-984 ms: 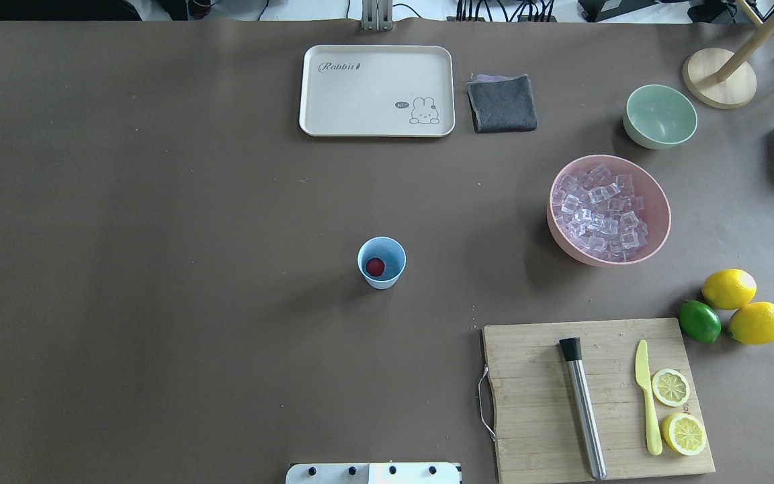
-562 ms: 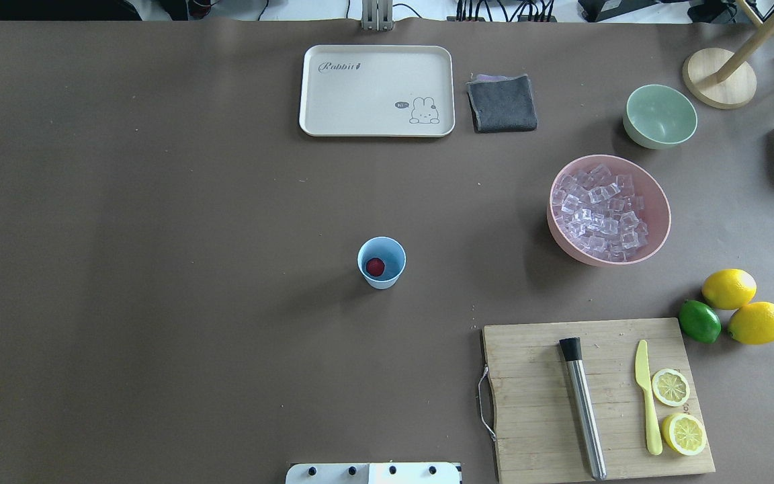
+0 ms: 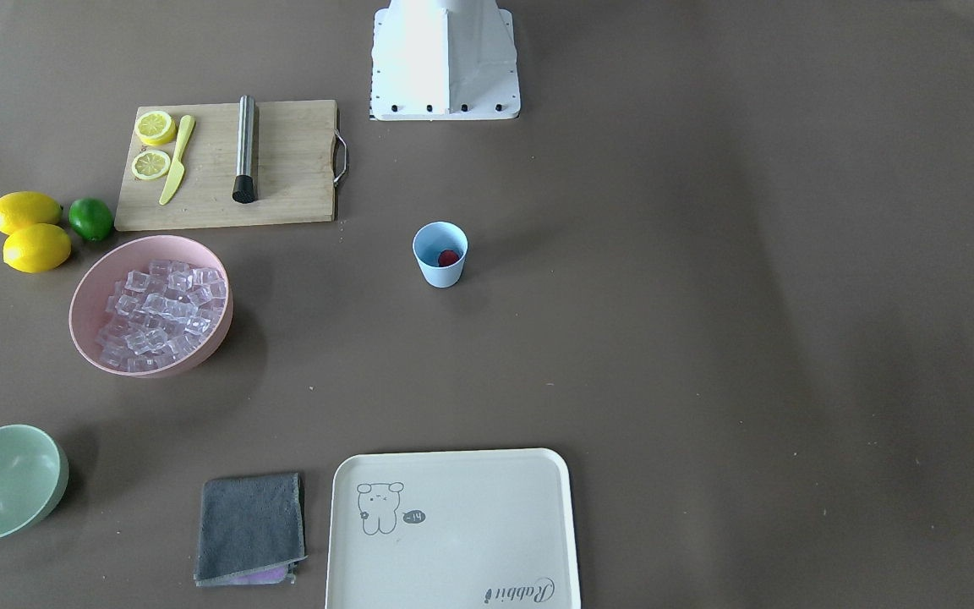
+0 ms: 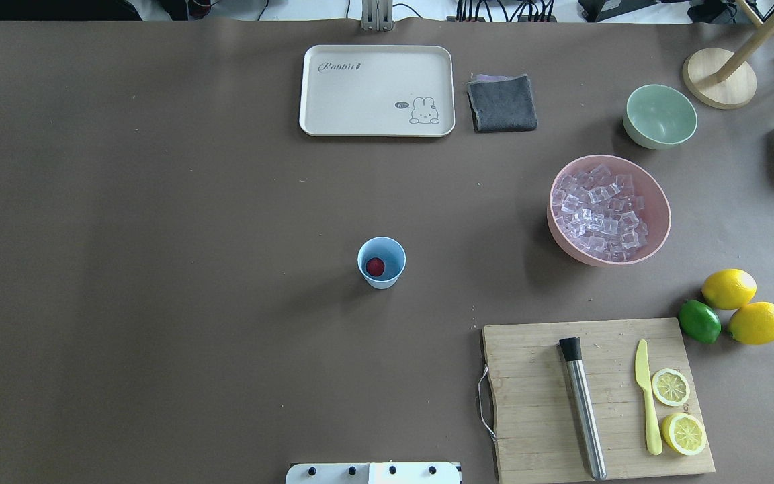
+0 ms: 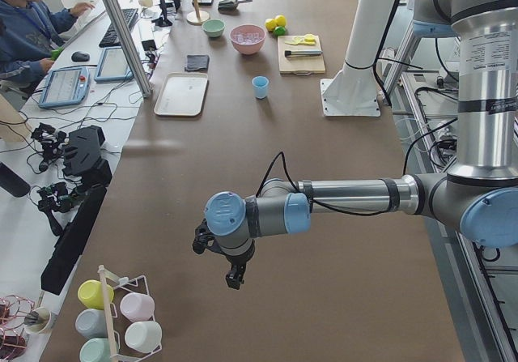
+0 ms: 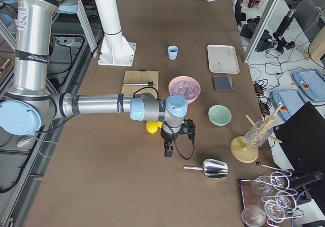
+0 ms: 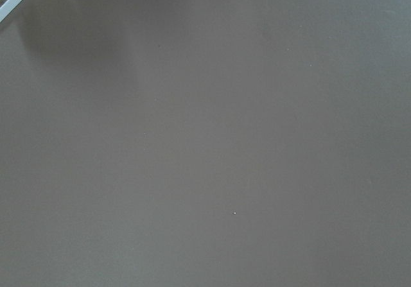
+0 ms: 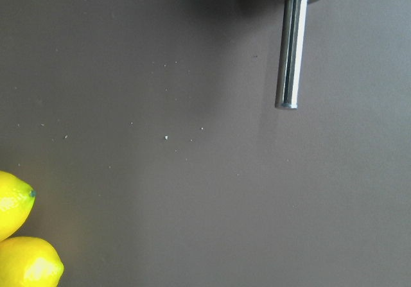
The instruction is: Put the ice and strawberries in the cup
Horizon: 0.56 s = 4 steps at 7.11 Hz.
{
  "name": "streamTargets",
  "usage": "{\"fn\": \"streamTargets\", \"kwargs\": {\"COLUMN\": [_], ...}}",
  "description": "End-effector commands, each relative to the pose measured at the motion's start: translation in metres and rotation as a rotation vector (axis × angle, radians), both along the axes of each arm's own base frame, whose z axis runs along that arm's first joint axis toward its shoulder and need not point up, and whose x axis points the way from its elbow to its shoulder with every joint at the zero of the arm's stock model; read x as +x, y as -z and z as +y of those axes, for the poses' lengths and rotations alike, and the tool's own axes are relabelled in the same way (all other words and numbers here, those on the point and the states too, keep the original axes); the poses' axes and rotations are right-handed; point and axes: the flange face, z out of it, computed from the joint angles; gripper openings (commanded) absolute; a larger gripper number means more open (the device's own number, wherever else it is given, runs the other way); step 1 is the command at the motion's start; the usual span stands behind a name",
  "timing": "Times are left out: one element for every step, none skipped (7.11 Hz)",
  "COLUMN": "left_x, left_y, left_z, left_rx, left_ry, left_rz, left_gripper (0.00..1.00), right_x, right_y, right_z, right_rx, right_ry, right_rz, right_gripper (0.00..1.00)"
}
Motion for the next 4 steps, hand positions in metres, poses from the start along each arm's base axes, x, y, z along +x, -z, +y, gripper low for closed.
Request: {"fn": "streamTargets", "kwargs": {"left_x": [-0.0002,0.0004,0.0004,-0.0003], "left_y": [0.0021,0.0021,0.0021,0.0028], "left_z": [-0.0005,-0.0006,-0.0006,-0.0006], "left_rx": [0.006,0.005,0.006,0.007], "left_ry": [0.001,0.000,-0.001,0.001], "left_rz": [0.001,0.001,0.001,0.001], "left_gripper": [0.97,0.98,0.97,0.97], "right_x": [-0.0003,-0.0004,-0.0004,-0.0004], "right_y": [0.0010,0.0033,0.0039,0.0039], "right_z": [-0.0007,-0.0009,-0.0017,-0.0017], "right_rx": [0.001,0.006,0.007,0.007], "right_ry": [-0.001,-0.001,-0.001,-0.001], "right_rz": [0.000,-0.002,-0.001,-0.001], "right_gripper": [1.00,1.00,1.00,1.00]}}
